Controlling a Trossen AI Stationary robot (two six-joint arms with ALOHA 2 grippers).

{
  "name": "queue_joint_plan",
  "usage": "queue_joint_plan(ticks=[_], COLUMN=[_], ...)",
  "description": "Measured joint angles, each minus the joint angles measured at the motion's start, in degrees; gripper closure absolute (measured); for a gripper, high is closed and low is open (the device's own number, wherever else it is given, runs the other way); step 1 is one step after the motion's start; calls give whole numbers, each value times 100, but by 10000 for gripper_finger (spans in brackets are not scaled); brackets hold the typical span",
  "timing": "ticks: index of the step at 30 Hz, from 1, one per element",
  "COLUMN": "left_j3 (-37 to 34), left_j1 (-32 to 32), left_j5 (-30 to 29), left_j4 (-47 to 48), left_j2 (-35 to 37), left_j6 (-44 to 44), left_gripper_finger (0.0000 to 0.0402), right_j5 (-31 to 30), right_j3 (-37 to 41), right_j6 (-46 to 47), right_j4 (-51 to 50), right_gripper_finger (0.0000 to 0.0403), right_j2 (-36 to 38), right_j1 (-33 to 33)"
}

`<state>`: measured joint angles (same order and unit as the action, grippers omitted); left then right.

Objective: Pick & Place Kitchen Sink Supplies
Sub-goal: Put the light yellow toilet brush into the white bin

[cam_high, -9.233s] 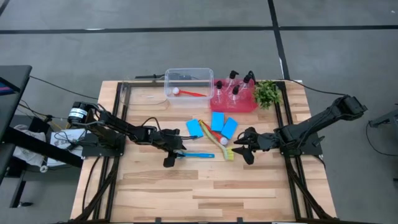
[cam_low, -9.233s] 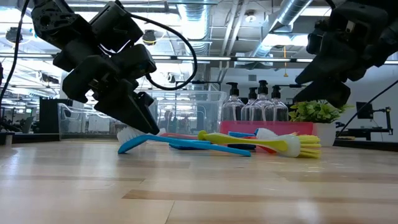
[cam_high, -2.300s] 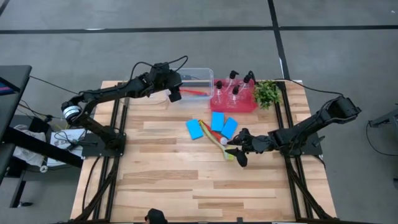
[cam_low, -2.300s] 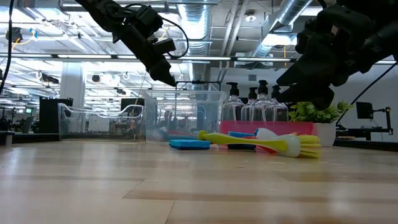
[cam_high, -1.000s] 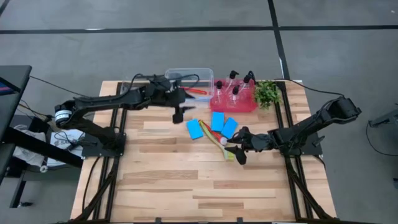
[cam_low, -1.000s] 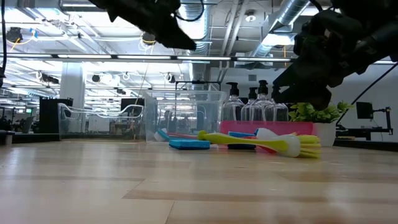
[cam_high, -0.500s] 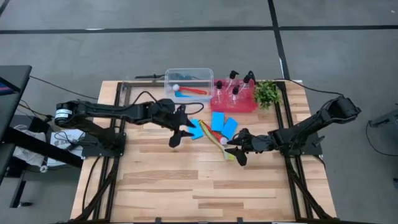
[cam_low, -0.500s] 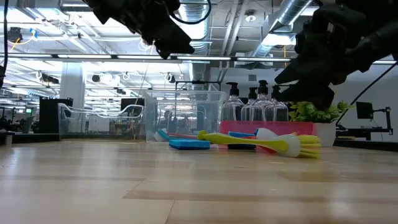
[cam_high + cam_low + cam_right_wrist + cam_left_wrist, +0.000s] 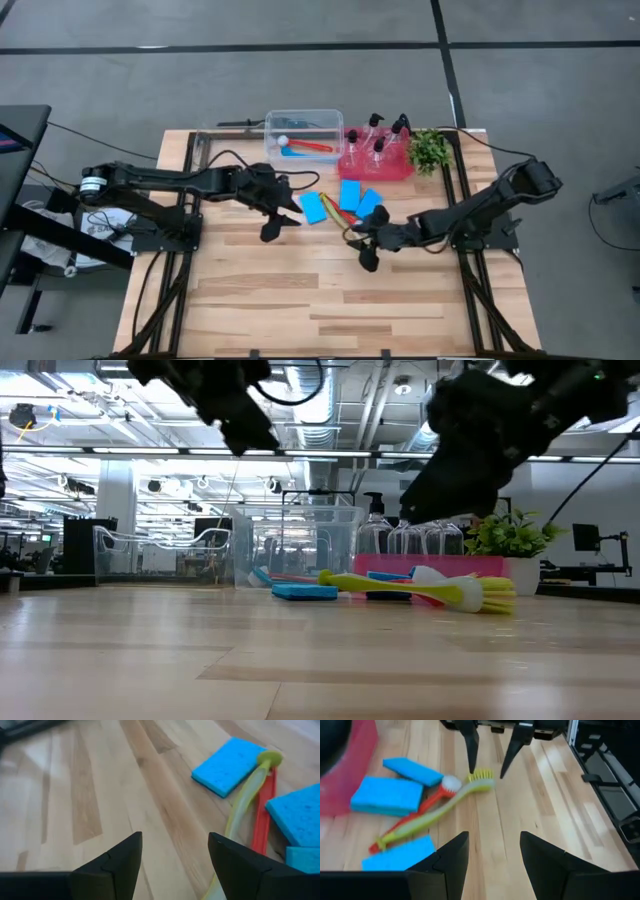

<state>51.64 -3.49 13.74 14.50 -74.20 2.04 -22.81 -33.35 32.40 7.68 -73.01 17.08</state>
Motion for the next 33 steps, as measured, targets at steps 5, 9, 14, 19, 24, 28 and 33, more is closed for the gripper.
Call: queue_joint_plan(ticks=[5, 9, 14, 19, 24, 28, 33], left_j3=[0, 0, -63, -623, -1441, -2101, -2624], left_j1=[-3, -2, 25, 28, 79, 405, 858], left_j5=[2, 1, 2, -43, -15, 0, -316], left_j4=[669, 1106, 1360, 1136, 397, -802, -2060], left_j2=[601, 1137, 1733, 2276, 2686, 2919, 2981], left_j6=[-188, -400, -667, -871, -1876, -2597, -2924], left_gripper_finger=[223, 223, 223, 223, 223, 223, 223], right_j5=[54, 64, 59, 60, 46, 54, 201], right_j3=[-410, -580, -812, -967, -1032, -1083, -1086], right_j6=[2, 6, 115, 836, 1118, 1009, 415], right_j4=[-86, -87, -86, -196, -228, -215, -229], right_gripper_finger=[182, 182, 182, 182, 182, 182, 182], right_j2=[-431, -575, -797, -1065, -1279, -1353, -1351], right_j1=[21, 16, 13, -80, -176, -179, -270])
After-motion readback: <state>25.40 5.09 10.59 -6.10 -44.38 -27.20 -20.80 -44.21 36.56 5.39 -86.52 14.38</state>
